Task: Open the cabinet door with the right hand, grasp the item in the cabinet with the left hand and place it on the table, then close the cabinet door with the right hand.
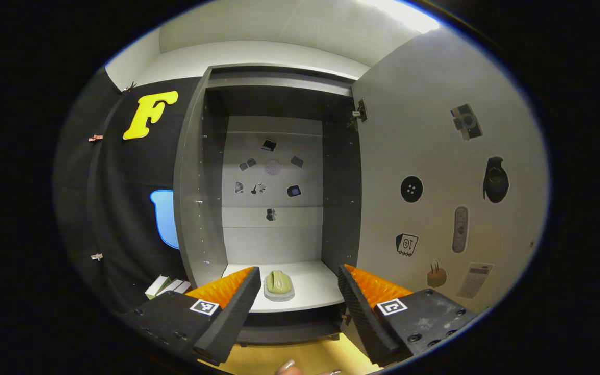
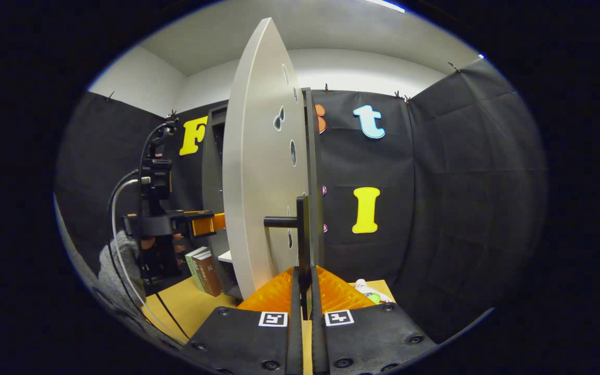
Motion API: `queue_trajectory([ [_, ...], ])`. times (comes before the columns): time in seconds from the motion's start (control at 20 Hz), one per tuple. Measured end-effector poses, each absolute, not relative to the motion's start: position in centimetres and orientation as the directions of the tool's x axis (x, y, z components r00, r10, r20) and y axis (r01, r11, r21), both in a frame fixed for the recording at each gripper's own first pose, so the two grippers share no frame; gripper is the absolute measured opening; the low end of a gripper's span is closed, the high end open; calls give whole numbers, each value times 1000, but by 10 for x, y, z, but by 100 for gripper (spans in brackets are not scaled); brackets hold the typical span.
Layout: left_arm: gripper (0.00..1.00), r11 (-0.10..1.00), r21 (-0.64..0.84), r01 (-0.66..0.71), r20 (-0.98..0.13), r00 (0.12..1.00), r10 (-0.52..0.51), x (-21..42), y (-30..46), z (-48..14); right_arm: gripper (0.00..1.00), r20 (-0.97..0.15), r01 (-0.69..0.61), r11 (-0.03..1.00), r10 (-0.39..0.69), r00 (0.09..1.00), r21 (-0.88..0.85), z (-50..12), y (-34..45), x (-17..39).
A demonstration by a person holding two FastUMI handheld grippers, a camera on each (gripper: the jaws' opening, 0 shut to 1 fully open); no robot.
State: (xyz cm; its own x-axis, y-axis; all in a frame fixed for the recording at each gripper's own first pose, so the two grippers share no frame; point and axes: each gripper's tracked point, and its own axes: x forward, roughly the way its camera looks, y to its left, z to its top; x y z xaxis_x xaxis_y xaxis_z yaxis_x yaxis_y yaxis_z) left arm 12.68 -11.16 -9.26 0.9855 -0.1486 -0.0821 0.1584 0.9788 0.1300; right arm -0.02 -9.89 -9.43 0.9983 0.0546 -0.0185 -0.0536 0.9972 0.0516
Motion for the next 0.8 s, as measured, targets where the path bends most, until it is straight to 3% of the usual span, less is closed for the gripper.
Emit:
queue_trajectory([
  [0.25, 92, 978, 105, 179, -74, 982, -171, 151, -105, -88, 15, -57, -82, 994, 86, 995, 66, -99, -111, -26],
  [0.35, 91, 975, 117, 189, -88, 980, -180, 164, -95, -86, 19, -60, -24, 998, 27, 998, 54, -101, -136, -35],
  [0.4, 94, 974, 121, 189, -99, 979, -178, 171, -89, -86, 25, -64, 34, 999, -32, 997, 38, -106, -155, -37],
  [0.5, 91, 975, 107, 194, -122, 976, -181, 189, -81, -88, 46, -81, 182, 983, -180, 980, 17, -119, -201, -35],
  [0.55, 91, 977, 90, 193, -127, 975, -181, 198, -78, -88, 76, -93, 247, 969, -245, 965, 14, -124, -220, -36],
  [0.7, 94, 974, 75, 214, -195, 961, -196, 223, -74, -98, 96, -69, 364, 931, -364, 929, -8, -124, -255, -40],
  [0.8, 94, 970, 71, 232, -259, 944, -207, 240, -75, -110, 99, -63, 393, 919, -393, 917, -7, -125, -268, -37],
])
